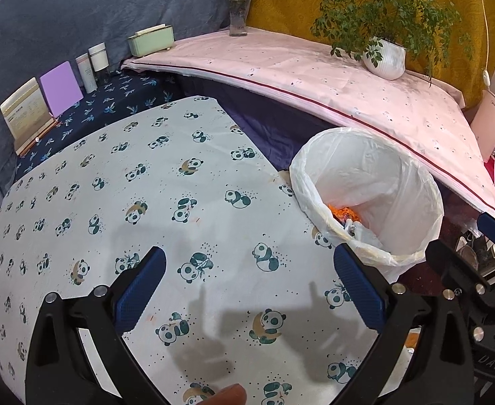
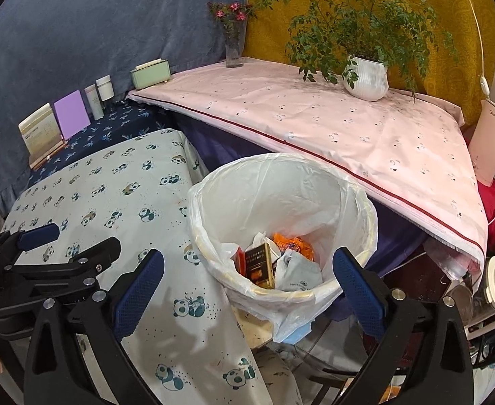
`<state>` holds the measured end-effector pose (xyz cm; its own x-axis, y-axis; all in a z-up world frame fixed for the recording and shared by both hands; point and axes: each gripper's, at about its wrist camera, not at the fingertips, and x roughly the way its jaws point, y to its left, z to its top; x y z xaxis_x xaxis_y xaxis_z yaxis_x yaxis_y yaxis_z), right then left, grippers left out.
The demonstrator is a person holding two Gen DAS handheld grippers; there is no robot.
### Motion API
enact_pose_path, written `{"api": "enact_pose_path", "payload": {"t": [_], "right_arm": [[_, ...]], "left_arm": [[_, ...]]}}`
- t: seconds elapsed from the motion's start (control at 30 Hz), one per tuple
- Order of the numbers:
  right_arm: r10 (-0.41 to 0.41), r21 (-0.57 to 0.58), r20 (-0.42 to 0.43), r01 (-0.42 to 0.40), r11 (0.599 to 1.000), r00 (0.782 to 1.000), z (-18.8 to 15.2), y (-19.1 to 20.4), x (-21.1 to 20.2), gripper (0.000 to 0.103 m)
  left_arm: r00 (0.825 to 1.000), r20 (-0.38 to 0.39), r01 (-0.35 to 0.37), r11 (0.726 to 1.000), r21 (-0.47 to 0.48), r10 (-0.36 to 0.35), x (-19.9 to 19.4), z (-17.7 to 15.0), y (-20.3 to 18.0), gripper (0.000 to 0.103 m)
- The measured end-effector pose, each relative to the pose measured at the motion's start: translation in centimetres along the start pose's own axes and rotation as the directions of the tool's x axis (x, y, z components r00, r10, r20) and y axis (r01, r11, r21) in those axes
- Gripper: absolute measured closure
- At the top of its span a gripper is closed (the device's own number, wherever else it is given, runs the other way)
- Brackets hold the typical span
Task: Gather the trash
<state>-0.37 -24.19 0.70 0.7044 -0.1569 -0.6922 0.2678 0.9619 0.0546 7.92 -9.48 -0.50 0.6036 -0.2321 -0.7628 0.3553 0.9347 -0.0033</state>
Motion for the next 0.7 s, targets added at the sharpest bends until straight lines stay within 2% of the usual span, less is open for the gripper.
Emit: {"api": "enact_pose_path", "payload": {"t": [0.7], "right_arm": [[-0.02,0.032,0.008,0.02,0.999,1.0,-1.6,-0.5,-0.9,0.006]], "left_arm": [[1.0,-0.021,-0.015,1.0,-0.004,0.015,-0.2,-1.2,-0.2,0.008]]}}
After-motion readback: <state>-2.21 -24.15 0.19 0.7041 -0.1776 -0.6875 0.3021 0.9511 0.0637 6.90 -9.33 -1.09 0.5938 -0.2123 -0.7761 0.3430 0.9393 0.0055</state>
